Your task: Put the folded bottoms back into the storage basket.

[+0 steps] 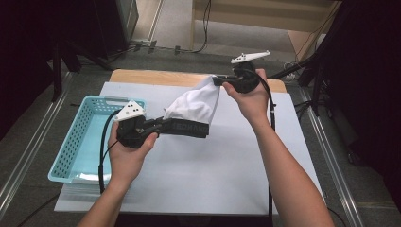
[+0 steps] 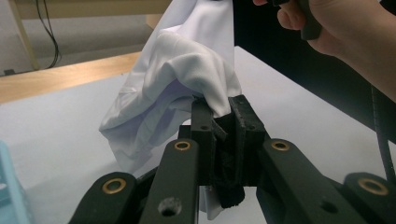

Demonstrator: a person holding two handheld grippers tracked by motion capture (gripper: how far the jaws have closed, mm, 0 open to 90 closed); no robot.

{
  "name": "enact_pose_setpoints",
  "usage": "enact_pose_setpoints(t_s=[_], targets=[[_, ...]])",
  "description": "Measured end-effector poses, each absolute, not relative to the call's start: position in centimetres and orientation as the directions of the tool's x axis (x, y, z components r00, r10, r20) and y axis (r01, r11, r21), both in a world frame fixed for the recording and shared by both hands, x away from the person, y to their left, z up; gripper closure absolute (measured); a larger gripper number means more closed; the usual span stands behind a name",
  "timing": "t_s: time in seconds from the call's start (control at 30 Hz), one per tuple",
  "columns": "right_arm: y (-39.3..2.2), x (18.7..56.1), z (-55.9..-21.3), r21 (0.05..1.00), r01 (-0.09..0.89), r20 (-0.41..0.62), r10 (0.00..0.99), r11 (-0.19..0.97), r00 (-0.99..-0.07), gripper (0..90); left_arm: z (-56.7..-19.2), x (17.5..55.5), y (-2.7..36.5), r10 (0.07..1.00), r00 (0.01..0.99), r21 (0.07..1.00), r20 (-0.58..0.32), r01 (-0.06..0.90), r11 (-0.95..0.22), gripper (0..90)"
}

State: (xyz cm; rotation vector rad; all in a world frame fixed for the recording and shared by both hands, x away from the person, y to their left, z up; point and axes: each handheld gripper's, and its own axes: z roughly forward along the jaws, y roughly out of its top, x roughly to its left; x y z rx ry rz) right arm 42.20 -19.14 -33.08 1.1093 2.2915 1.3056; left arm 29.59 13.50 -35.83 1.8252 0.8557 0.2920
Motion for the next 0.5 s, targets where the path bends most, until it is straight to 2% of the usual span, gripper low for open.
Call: enact_pose_setpoints(t_s=[0.5], targets=[[-14.0, 42.3, -29.0, 0.857, 0.42, 0.104, 0.697, 0.3, -0.709, 84.9, -32.5, 29.6, 18.7, 0.706, 0.686, 0.908, -0.174, 0.39, -0.155, 81.5]])
